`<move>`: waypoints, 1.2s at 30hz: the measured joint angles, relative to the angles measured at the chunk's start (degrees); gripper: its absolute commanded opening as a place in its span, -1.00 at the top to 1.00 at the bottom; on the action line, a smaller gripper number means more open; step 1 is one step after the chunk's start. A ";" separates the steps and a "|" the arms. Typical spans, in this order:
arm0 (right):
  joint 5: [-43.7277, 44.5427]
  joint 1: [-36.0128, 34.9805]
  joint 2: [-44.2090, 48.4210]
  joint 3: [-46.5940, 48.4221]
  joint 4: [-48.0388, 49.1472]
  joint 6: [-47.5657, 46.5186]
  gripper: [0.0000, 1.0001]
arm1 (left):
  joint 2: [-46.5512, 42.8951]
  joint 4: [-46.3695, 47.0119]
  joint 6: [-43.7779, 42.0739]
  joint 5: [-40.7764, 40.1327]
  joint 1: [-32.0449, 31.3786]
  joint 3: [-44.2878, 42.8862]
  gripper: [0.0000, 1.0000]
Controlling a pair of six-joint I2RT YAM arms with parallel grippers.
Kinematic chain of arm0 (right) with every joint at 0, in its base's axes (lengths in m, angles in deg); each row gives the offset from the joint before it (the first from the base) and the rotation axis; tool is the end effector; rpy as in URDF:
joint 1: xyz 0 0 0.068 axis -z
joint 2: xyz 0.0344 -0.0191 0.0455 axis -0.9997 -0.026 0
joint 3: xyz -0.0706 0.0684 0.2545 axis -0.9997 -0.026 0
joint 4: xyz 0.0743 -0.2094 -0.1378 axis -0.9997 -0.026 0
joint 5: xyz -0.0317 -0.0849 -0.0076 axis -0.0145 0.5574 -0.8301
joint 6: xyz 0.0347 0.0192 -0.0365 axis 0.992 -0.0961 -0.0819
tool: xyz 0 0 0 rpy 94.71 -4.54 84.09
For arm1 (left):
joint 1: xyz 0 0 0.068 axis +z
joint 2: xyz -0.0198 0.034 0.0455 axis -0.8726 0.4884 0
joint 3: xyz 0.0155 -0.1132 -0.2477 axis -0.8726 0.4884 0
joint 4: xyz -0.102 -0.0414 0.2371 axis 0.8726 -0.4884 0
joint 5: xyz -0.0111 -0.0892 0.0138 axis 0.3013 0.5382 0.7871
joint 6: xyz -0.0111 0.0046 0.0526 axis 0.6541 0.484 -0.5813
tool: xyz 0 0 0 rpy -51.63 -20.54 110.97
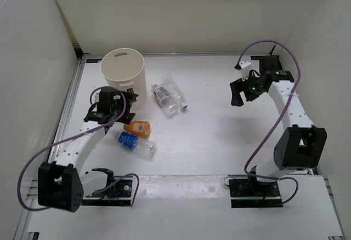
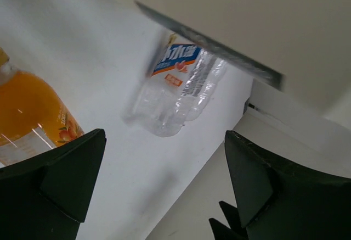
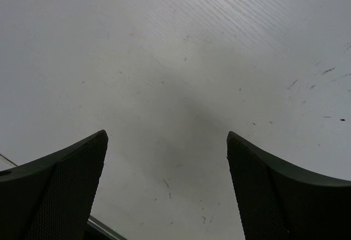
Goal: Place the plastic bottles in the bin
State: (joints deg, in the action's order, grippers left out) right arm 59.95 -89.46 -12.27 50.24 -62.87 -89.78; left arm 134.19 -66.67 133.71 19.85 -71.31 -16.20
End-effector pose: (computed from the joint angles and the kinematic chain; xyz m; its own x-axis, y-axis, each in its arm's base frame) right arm 0.3121 0.0183 0.3069 -0.6498 -0.4591 -0.6058 -0.5930 0.8048 0.0261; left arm 0.2321 -0.0434 0.2417 -0.2564 -0.9637 -0.0738 -0.6438 0.2273 -0.7307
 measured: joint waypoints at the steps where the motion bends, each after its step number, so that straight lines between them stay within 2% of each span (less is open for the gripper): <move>1: -0.17 0.00 0.00 0.09 -0.26 -0.20 -0.81 | 1.62 0.20 0.74 0.61 -0.46 -0.13 -1.00; 7: -1.44 1.31 -0.09 0.81 -2.25 -1.38 -0.81 | 8.81 -1.16 3.21 3.15 -3.13 -2.62 -1.00; 17: -2.56 2.43 -2.47 1.27 -3.50 -1.66 -0.81 | 5.14 -10.23 4.11 1.81 -3.56 -7.39 -1.00; 25: -3.45 2.43 -5.44 4.31 -4.57 -2.01 -0.81 | 0.02 -18.49 10.71 0.79 -3.56 -7.58 -1.00; 36: -4.33 3.54 -6.88 5.29 -6.27 -3.21 -0.81 | 7.78 -23.32 14.27 6.21 -3.54 -7.32 -1.00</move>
State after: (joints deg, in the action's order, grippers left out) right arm 55.62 -85.92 -19.16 55.53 -69.14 -92.99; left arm 141.97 -89.99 147.99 26.06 -74.85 -23.53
